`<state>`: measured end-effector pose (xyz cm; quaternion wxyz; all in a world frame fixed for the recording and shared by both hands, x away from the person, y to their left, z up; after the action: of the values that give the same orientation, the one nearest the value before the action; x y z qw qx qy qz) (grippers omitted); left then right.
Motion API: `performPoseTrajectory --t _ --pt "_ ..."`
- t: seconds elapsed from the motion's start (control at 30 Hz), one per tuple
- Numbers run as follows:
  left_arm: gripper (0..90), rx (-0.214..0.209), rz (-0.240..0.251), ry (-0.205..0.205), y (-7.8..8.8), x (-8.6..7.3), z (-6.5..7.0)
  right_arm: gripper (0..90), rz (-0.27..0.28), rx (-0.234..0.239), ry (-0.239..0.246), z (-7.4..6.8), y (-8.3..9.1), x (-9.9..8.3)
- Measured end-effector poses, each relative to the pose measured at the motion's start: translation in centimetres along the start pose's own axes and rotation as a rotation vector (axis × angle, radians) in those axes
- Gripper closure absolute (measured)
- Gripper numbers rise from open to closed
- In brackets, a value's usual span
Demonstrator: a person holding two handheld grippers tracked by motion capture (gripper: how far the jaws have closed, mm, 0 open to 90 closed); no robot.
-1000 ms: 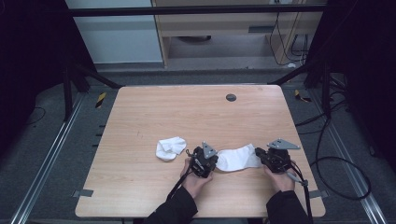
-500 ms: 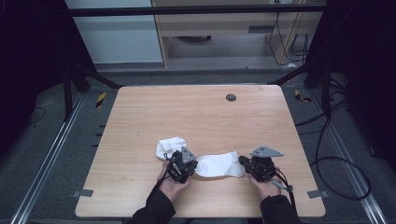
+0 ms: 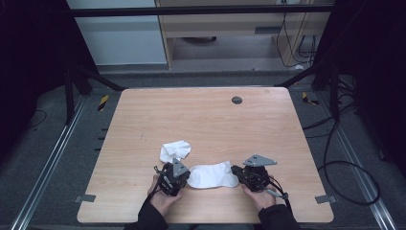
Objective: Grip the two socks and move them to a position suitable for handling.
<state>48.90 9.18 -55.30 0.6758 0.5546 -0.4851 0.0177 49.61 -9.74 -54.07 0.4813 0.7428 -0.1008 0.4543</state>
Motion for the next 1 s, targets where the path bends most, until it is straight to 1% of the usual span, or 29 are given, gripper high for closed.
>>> performPoseTrajectory --t 0.13,0.17,0.23,0.3,0.37,0.43,0.5,0.53,0.57,0.6,0.63,0.67,0.7,0.73,0.77,0.8,0.83,0.87,0.9,0.93,0.97,1.0 --pt "88.3 -0.007 -0.003 0.013 -0.1 -0.5 -0.2 86.0 -0.013 0.005 0.003 -0.3 -0.3 -0.3" --pt "88.3 -0.008 -0.004 0.013 -0.2 -0.7 -0.2 85.9 -0.022 0.005 -0.005 -0.4 -0.4 -0.4" --pt "87.8 -0.002 -0.006 0.009 -0.3 -0.8 -0.4 85.7 -0.033 0.002 -0.001 -0.4 -0.7 -0.7" --pt "86.4 0.002 -0.01 0.014 -0.6 -1.1 -0.6 85.5 -0.044 0.002 -0.006 -0.5 -0.9 -1.0" --pt "82.6 -0.001 0.0 0.025 -0.7 -1.2 -0.7 85.1 -0.048 -0.003 -0.001 -0.4 -1.0 -1.1" --pt "76.6 -0.004 0.014 0.032 -0.5 -1.2 -0.9 83.6 -0.051 -0.004 -0.002 -0.4 -1.0 -1.2" --pt "68.7 -0.003 0.032 0.04 -0.1 -1.1 -1.1 78.3 -0.042 -0.008 0.002 -0.3 -1.0 -1.1" --pt "66.0 -0.003 0.032 0.04 -0.1 -1.1 -1.1 78.3 -0.042 -0.008 0.002 -0.3 -1.0 -1.1" --pt "66.0 0.001 0.039 0.048 0.1 -1.1 -1.3 75.4 -0.031 -0.009 0.006 -0.3 -0.9 -0.9" --pt "60.8 0.001 0.061 0.067 0.6 -0.8 -1.6 70.8 -0.008 -0.001 0.026 -0.2 -0.7 -0.5" --pt "59.6 0.001 0.061 0.067 0.6 -0.8 -1.6 70.8 -0.008 -0.001 0.026 -0.2 -0.7 -0.5" --pt "59.6 0.001 0.074 0.075 1.1 -0.6 -1.9 68.8 -0.001 0.005 0.028 -0.3 -0.6 -0.4" --pt "56.9 0.011 0.097 0.086 1.8 -0.2 -2.4 65.2 0.03 0.014 0.052 -0.3 -0.4 0.5" --pt "56.0 0.02 0.112 0.096 2.1 0.0 -2.8 63.5 0.04 0.018 0.059 -0.3 -0.3 0.9" --pt "55.5 0.033 0.121 0.099 2.4 0.2 -3.3 61.9 0.052 0.025 0.067 -0.4 -0.2 1.4" --pt "55.0 0.033 0.121 0.099 2.4 0.2 -3.3 61.9 0.052 0.025 0.067 -0.4 -0.2 1.4" --pt "55.0 0.049 0.137 0.111 2.7 0.3 -4.0 60.3 0.063 0.031 0.085 -0.5 -0.1 1.9" --pt "54.5 0.063 0.142 0.125 2.9 0.4 -4.7 59.0 0.073 0.032 0.1 -0.7 -0.1 2.5" --pt "54.6 0.084 0.147 0.147 3.1 0.3 -5.8 58.4 0.096 0.04 0.102 -0.9 -0.1 3.6" --pt "54.7 0.084 0.147 0.147 3.1 0.3 -5.8 58.4 0.096 0.04 0.102 -0.9 -0.1 3.6" --pt "55.0 0.101 0.148 0.161 3.2 0.2 -6.6 57.1 0.115 0.053 0.098 -1.3 -0.2 4.8" --pt "55.0 0.11 0.148 0.168 3.2 0.1 -7.1 57.1 0.115 0.053 0.098 -1.3 -0.2 4.8"
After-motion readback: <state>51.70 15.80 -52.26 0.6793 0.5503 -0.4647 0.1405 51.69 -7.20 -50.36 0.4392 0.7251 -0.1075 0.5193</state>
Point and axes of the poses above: each handheld gripper's, and its own axes: y roughly backward along the jaws, x roughly out of its top, z roughly to its right, the point moved 10 cm from there along -y, roughly forward along the jaws, and after that the axes turned 3 degrees about -z, right-handed, at the moved point
